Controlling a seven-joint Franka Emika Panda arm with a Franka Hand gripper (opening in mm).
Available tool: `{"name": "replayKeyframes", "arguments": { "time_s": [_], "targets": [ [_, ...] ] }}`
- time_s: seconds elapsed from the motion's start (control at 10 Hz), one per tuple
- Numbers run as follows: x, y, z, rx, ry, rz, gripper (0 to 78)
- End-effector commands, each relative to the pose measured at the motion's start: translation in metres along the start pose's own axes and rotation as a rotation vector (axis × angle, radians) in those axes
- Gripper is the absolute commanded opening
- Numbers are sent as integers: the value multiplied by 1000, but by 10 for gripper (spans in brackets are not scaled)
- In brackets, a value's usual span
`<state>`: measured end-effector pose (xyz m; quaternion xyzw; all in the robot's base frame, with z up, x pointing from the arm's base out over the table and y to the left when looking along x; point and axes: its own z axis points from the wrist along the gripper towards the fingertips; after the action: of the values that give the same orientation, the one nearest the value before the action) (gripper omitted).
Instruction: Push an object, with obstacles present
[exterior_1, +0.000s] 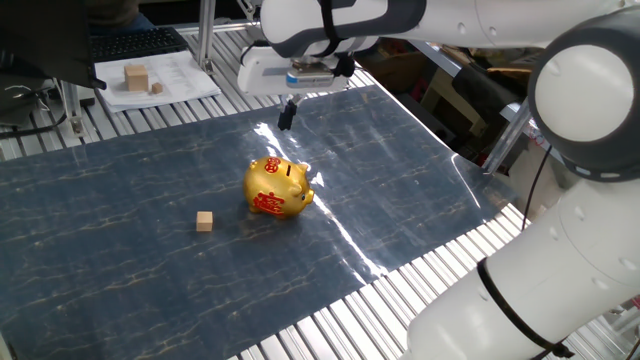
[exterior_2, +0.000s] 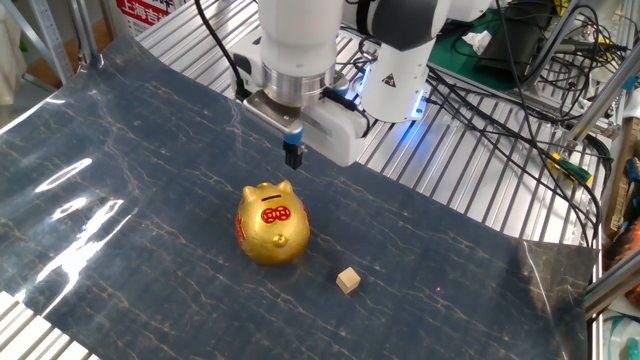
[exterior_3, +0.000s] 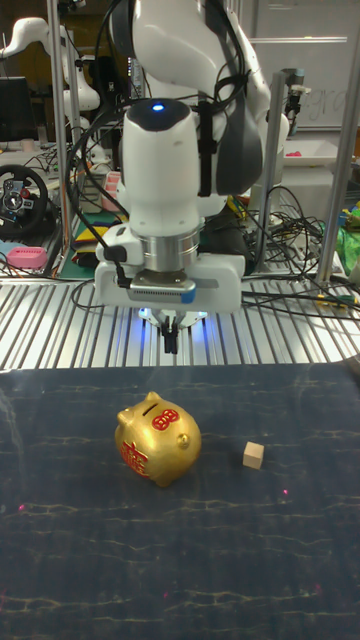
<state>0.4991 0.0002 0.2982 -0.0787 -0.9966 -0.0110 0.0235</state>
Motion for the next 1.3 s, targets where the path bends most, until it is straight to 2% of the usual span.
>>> {"name": "replayKeyframes", "arguments": {
  "time_s": [0.1,0.8,1.3],
  "targets": [
    [0,0,0,-52,61,263,0],
    [-1,14,12,-54,54,281,0],
    [-6,23,23,-55,36,308,0]
  ]
}}
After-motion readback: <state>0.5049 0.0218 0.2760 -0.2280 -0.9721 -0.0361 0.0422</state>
